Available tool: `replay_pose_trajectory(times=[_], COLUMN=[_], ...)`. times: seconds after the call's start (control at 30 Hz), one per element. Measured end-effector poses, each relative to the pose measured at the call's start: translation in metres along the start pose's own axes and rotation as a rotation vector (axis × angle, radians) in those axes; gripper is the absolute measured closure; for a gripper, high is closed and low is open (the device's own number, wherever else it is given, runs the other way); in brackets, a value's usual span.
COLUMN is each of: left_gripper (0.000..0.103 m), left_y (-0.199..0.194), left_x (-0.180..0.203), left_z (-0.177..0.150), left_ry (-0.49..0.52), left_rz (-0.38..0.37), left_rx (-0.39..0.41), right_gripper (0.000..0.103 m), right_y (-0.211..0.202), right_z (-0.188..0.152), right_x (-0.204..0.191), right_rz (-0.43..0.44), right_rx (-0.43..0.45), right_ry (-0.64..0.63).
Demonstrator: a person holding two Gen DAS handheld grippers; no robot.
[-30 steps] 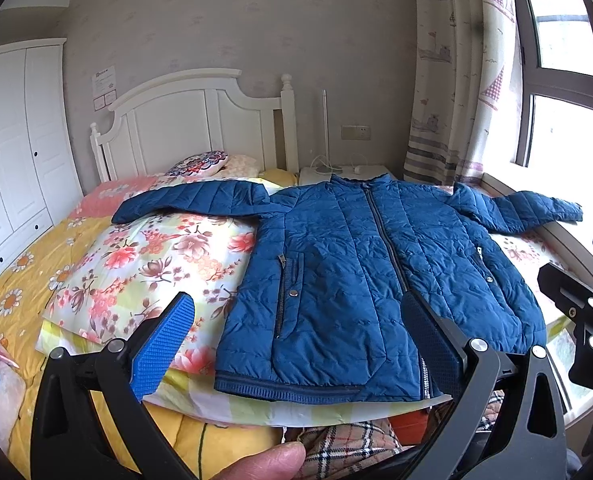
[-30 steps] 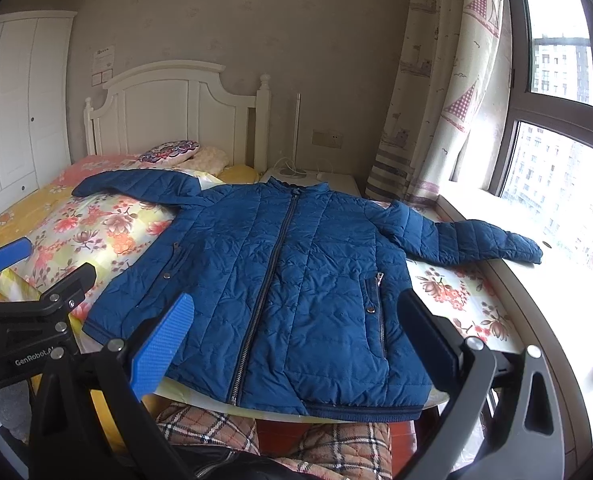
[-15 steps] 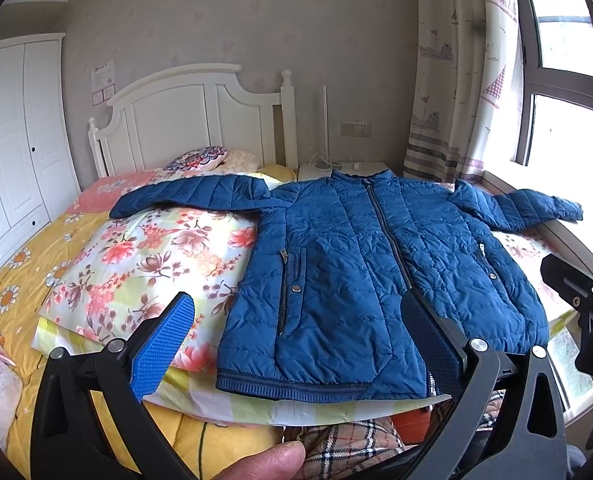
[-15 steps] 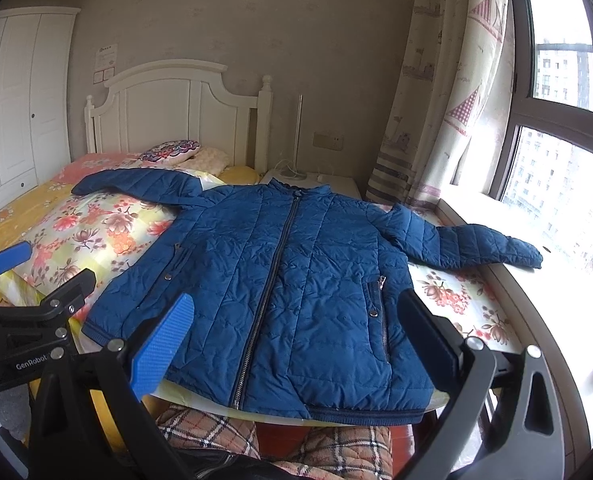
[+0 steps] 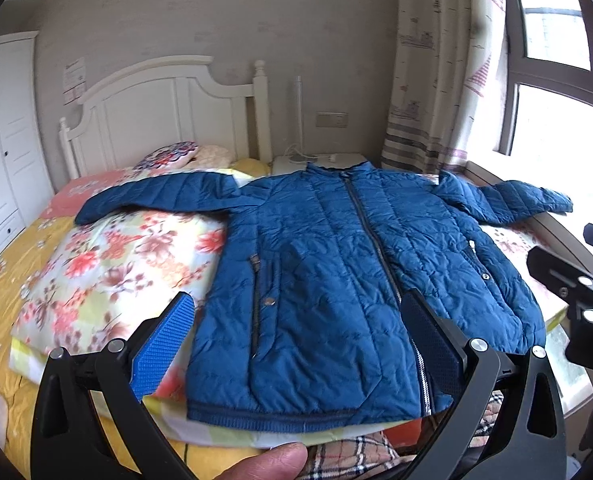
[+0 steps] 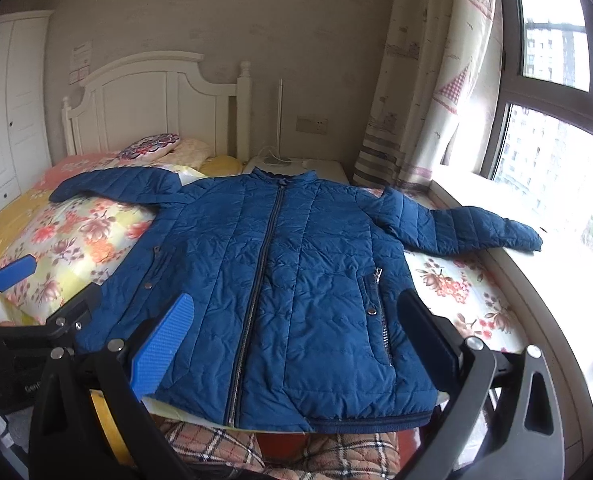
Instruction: Fold large clothes
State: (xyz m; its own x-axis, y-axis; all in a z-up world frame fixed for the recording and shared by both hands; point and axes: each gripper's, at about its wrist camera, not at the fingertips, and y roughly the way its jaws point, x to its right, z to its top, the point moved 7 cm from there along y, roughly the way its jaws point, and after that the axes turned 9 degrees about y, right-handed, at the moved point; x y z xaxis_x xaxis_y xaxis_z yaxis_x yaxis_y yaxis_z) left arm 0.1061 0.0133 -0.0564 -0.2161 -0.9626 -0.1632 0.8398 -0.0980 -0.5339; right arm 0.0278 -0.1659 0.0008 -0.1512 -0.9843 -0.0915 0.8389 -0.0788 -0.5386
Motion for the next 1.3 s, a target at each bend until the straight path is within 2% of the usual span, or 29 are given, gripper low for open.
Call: replay_pose_trajectory(times=[0.13, 0.3, 0.43, 0.53, 0.67, 0.8, 0.87, 1.0, 1.13, 1.2, 1.3], left_gripper=[0.004, 0.004, 0.004, 0.004, 0.004, 0.004, 0.004, 0.004, 0.004, 0.004, 0.004], left_y=[0.016, 0.040, 0.068, 0.098, 0.154, 0.217, 0.255, 0.312, 0.343, 0.342, 0.342], left_x=[0.002, 0.001, 0.007, 0.013, 0.018, 0.020, 0.018, 0.016, 0.018, 0.015, 0.016], left_z=[0.005, 0.018, 0.033, 0.043, 0.058, 0.076, 0.078, 0.064, 0.033, 0.029, 0.026], left_ry=[0.001, 0.000, 0.012, 0.035, 0.064, 0.108, 0.108, 0.061, 0.047, -0.012, -0.006], left_rz=[-0.025, -0.063, -0.094, -0.115, -0.112, -0.077, -0.039, -0.082, -0.106, -0.118, -0.107], left_rx=[-0.015, -0.032, -0.050, -0.080, -0.159, -0.210, -0.265, -0.366, -0.447, -0.383, -0.375], right_gripper=[0.002, 0.002, 0.002, 0.002, 0.002, 0.002, 0.002, 0.002, 0.003, 0.005, 0.009], right_y=[0.022, 0.040, 0.060, 0.081, 0.113, 0.154, 0.187, 0.244, 0.297, 0.319, 0.346], right_z=[0.002, 0.011, 0.022, 0.029, 0.033, 0.032, 0.030, 0.035, 0.046, 0.052, 0.057], right_x=[-0.001, -0.001, 0.023, 0.069, 0.160, 0.248, 0.283, 0.333, 0.372, 0.389, 0.414], right_rz=[-0.007, -0.022, -0.067, -0.108, -0.253, -0.359, -0.360, -0.400, -0.424, -0.440, -0.464], right_rx=[-0.030, -0.017, 0.004, 0.007, -0.010, -0.043, -0.095, -0.130, -0.147, -0.146, -0.137], right_ry=[0.031, 0.057, 0.141, 0.263, 0.457, 0.617, 0.683, 0.755, 0.777, 0.776, 0.785])
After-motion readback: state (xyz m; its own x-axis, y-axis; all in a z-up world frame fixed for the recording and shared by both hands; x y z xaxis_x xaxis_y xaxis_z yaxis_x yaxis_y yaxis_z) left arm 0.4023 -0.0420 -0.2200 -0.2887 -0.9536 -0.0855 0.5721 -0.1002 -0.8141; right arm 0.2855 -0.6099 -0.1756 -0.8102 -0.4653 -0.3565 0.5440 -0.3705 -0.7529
